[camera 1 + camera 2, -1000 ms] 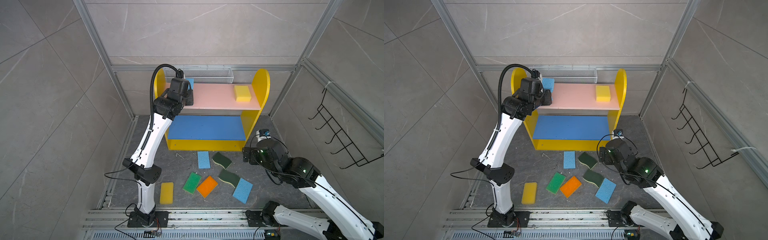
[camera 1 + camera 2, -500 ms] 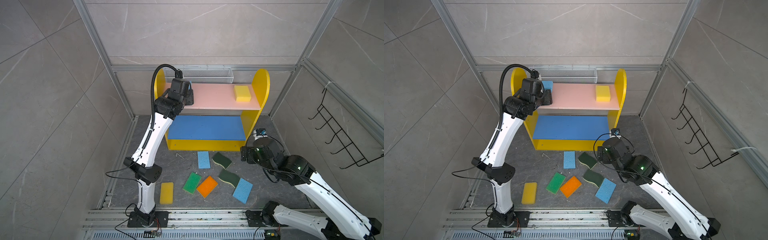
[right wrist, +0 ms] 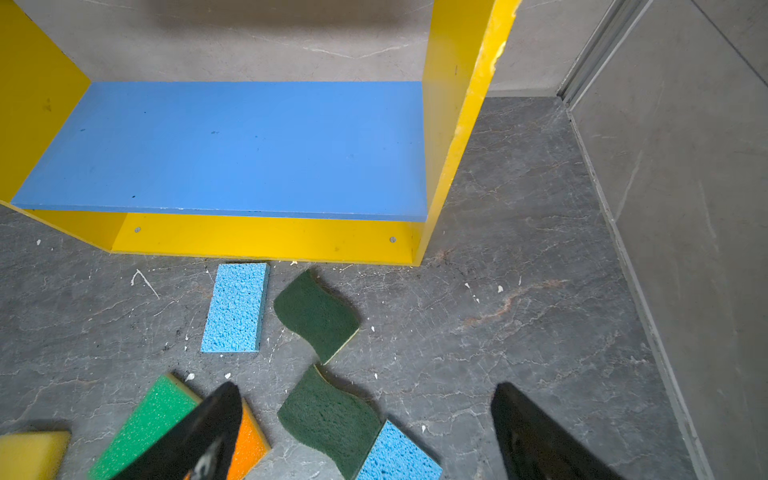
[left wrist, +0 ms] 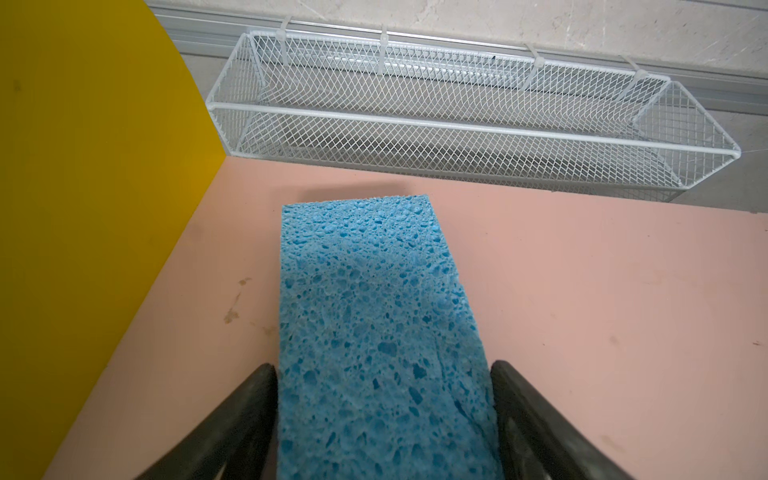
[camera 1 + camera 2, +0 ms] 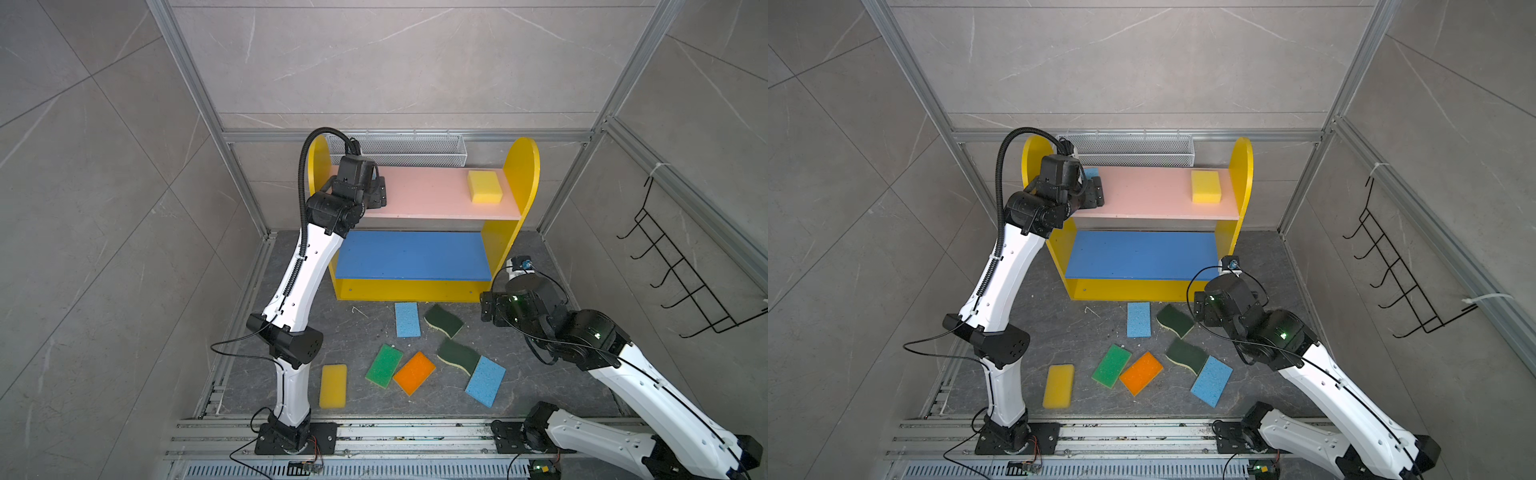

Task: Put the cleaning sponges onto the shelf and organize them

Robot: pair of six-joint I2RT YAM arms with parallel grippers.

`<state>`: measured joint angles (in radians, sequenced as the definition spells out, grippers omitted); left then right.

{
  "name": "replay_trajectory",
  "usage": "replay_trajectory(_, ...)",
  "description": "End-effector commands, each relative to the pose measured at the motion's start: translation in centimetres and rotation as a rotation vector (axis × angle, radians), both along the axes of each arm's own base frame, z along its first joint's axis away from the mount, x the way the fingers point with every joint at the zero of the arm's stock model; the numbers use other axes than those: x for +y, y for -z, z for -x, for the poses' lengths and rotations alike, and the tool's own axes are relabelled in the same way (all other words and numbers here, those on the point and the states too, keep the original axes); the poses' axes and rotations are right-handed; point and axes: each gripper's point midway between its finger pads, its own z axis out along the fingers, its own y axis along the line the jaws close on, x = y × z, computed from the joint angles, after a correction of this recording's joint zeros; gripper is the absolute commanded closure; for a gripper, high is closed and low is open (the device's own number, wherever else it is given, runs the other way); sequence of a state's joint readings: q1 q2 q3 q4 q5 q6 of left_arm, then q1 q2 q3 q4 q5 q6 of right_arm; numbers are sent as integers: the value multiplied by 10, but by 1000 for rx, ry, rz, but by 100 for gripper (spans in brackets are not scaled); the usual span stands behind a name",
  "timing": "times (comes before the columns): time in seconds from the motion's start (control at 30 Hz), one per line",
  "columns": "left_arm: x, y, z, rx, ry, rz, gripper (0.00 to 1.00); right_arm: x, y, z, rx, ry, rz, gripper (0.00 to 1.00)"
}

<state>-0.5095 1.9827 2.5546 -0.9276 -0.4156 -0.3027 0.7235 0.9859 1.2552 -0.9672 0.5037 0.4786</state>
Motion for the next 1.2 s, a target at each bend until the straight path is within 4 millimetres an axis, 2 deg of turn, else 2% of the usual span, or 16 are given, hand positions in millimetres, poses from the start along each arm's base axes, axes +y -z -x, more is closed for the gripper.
replay_trajectory(0.0,3,5,5,32,5,9,16,-1,-2,-1,-11,1,4,4)
replay_trajectory(0.5,1,26,4,101,12,-28,14,-1,-3,1,-11,-1,-8,4)
replay_trajectory(0.83,-3,49,4,163,8,-105,15,-1,-3,1,-11,-4,-12,4)
replay_trajectory(1.17,-13,56,10,190,81,-141,26,-2,-3,2,-12,0,-11,4)
